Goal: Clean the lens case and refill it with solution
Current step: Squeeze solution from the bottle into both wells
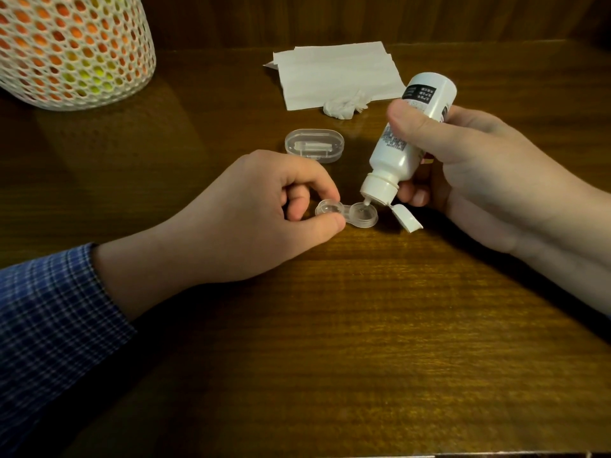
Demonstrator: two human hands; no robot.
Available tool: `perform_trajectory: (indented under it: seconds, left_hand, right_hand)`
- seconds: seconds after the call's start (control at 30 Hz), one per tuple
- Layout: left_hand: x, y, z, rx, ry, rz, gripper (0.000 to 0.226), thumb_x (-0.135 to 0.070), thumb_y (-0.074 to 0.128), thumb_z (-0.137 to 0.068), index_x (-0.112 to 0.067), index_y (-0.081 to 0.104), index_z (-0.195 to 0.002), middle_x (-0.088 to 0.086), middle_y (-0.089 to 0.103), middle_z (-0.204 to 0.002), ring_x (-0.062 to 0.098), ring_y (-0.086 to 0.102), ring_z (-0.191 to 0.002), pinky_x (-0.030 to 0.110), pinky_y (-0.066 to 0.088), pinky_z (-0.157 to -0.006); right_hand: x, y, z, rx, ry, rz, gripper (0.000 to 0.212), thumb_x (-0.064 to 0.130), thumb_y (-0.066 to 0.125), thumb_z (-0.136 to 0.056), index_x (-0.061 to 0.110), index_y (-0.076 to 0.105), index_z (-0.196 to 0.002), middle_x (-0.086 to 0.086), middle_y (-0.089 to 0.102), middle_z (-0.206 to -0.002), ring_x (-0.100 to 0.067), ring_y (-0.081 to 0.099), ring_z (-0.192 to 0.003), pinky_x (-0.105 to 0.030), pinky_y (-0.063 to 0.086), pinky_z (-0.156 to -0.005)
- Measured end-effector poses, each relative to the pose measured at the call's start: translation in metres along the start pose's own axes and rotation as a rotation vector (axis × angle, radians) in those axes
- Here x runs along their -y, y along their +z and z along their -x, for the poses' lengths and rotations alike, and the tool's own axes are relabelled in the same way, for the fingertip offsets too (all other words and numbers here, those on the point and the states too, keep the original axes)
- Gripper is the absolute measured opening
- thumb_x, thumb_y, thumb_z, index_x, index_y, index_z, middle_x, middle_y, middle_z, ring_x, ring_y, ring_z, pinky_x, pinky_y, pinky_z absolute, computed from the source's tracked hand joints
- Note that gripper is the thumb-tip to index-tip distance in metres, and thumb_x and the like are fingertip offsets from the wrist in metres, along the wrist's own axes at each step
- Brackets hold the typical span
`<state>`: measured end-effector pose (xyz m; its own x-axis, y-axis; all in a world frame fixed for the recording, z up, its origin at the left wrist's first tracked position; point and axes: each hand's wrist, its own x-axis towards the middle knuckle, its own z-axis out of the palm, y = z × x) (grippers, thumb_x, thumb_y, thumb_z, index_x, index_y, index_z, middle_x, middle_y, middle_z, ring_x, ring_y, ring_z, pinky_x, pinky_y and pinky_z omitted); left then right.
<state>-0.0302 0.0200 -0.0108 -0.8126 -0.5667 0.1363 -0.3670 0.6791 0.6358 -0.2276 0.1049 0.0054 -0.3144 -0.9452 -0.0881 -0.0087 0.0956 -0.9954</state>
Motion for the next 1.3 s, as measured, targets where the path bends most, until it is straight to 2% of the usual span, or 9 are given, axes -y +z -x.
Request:
perform_trajectory:
  seconds: [0.2,0.63,1.17,1.3]
  left_hand:
    - [0.0015,0.0008,-0.0008,0.000,0.007,0.012,0.023,-0.047,0.066,-0.082,-0.034,0.073,-0.099,-0.004,0.063,-0.069,0.020,0.060,-0.065,0.028,0.051,-0.063]
    - [0.0024,0.0010,-0.0013,-0.001,0.006,0.027,0.023,-0.049,0.064,-0.083,-0.033,0.073,-0.097,-0.001,0.062,-0.067,0.020,0.060,-0.064,0.026,0.050,-0.060]
    - [0.0019,0.0012,-0.0011,-0.004,0.007,0.018,0.022,-0.048,0.065,-0.083,-0.033,0.073,-0.098,-0.003,0.062,-0.067,0.018,0.060,-0.065,0.019,0.048,-0.061]
    - [0.0017,0.0005,-0.0010,0.002,0.009,0.018,0.023,-0.049,0.064,-0.083,-0.034,0.073,-0.098,-0.003,0.063,-0.068,0.018,0.060,-0.064,0.023,0.050,-0.062]
  right_hand:
    - [0.0012,-0.0001,0.0003,-0.005,0.015,-0.019,0.021,0.040,0.064,-0.096,0.019,0.064,-0.101,0.007,0.072,-0.067,-0.009,0.057,-0.054,-0.019,0.044,-0.046]
    - [0.0025,0.0007,0.0001,-0.040,0.049,-0.026,0.023,0.041,0.067,-0.094,0.021,0.064,-0.104,0.007,0.073,-0.067,-0.009,0.059,-0.054,-0.019,0.045,-0.047]
    - [0.0020,0.0001,-0.0006,-0.050,0.054,-0.023,0.025,0.042,0.068,-0.094,0.020,0.065,-0.107,0.007,0.073,-0.069,-0.010,0.058,-0.055,-0.020,0.045,-0.046]
    - [0.0026,0.0003,-0.0024,-0.061,0.056,-0.036,0.030,0.044,0.067,-0.094,0.015,0.065,-0.103,0.004,0.071,-0.064,-0.009,0.057,-0.050,-0.020,0.045,-0.044]
